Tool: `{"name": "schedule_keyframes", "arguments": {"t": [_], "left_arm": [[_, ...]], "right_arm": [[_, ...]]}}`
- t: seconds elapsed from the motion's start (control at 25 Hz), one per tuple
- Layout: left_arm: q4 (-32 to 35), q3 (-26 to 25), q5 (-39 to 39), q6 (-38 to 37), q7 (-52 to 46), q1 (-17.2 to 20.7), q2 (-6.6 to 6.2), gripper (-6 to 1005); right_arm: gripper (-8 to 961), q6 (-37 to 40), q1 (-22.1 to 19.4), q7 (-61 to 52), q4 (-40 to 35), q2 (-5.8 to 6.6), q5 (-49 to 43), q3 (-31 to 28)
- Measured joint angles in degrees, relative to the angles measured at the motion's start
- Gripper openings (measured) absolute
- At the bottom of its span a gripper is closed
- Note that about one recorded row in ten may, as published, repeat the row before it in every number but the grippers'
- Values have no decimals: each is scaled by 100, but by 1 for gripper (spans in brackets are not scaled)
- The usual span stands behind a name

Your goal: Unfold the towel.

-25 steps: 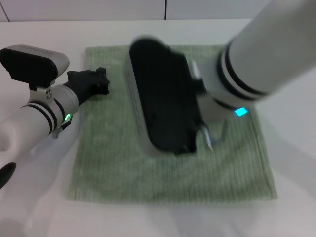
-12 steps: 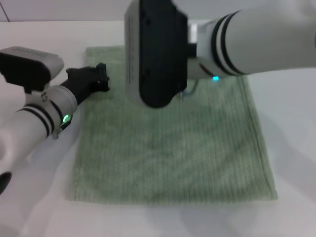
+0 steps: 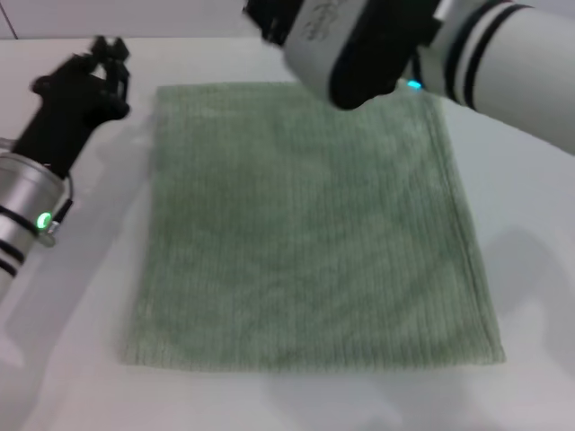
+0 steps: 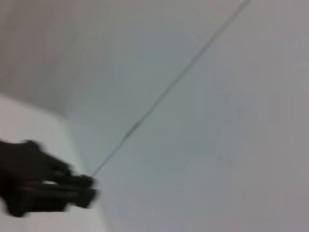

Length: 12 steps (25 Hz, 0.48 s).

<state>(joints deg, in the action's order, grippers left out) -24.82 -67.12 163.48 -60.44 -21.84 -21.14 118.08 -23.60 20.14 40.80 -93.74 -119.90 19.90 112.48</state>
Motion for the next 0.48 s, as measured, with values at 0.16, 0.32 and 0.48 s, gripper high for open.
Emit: {"name": "schedule_keyframes", "arguments": {"t": [0.16,0.32,0.48], "left_arm": [[74,-155,0,-359,0,77,2,191],[164,-214,1,-590,3,96,4,274],[219,-306,-11,-719,49,123,4,316]], "right_arm": [[317,1449,-300,7,346,2,-27,126],[357,2617,-401,-72,732,2,-8,208],[415,3633,-375,-456,1323,2,8,213]]}}
